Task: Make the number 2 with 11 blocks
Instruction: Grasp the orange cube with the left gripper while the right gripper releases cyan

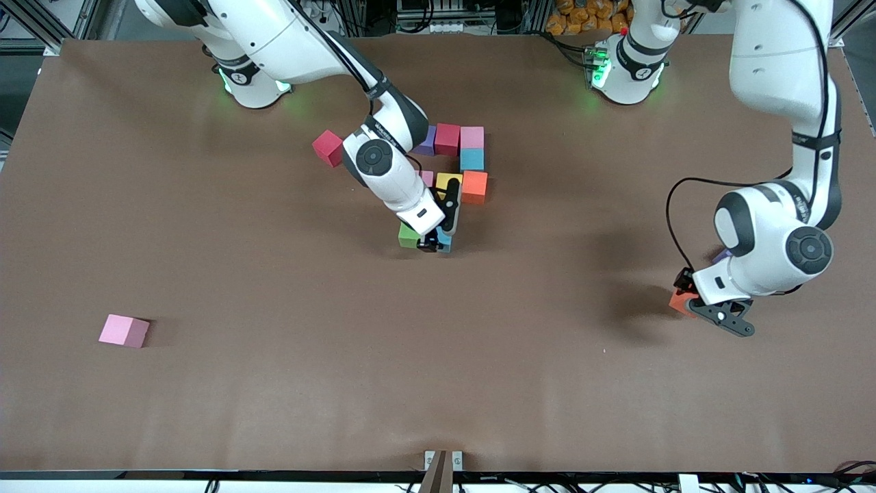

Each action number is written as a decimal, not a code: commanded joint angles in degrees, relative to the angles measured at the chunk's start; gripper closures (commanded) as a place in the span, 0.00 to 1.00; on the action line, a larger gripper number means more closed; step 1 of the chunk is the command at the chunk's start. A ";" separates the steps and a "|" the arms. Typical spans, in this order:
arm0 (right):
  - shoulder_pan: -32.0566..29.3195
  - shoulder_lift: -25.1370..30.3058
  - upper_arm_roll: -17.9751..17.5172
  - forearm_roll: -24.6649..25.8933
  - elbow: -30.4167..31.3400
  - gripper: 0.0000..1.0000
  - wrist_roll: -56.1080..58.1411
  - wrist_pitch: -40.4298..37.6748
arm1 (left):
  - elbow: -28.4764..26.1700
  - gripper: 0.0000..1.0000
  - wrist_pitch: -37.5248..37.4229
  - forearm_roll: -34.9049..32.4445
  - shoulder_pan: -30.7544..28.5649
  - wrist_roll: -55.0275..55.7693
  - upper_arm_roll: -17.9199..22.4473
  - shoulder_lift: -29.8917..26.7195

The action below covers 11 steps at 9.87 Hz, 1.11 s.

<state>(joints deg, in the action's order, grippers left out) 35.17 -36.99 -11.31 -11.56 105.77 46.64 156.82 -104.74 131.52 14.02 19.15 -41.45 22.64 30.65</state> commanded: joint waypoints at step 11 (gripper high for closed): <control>-9.49 18.86 2.59 -3.73 0.22 0.00 -4.26 -28.56 | -1.34 1.00 -15.86 -22.10 6.16 0.93 -15.15 -15.09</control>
<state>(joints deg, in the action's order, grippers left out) 28.80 -22.02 -9.54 -14.54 104.86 44.57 132.18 -104.65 115.86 -5.84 25.30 -39.70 10.09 17.14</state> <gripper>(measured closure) 0.000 0.379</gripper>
